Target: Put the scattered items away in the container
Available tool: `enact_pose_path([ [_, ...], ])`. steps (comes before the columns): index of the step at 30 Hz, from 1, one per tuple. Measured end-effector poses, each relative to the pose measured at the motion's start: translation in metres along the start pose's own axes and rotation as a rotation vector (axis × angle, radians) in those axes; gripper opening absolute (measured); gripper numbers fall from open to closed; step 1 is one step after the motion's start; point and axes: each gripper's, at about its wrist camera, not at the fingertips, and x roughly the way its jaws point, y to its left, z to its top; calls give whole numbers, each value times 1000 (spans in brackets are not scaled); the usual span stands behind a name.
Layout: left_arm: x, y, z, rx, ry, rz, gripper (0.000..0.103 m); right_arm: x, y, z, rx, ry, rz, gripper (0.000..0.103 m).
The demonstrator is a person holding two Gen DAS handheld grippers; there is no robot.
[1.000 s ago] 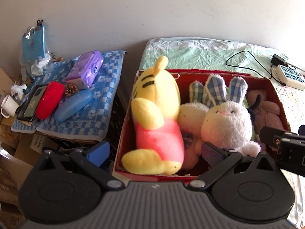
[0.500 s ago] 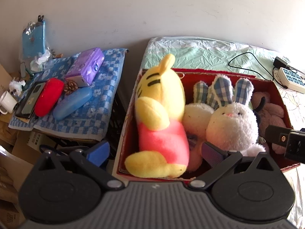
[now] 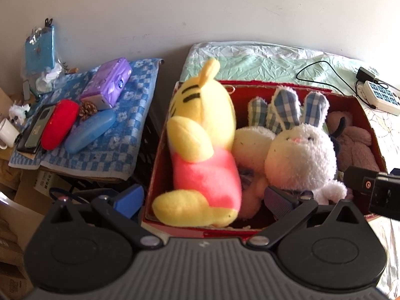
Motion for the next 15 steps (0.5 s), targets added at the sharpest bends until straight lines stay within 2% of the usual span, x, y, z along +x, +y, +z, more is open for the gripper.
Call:
enact_pose_path([
  [7,-5,2,12,-3,-52,56,102,-5,3,7,-14,-32,1,84],
  [15,-1,4,11,-19,-26,47,102,-4,6,7,-19,-31,8,84],
])
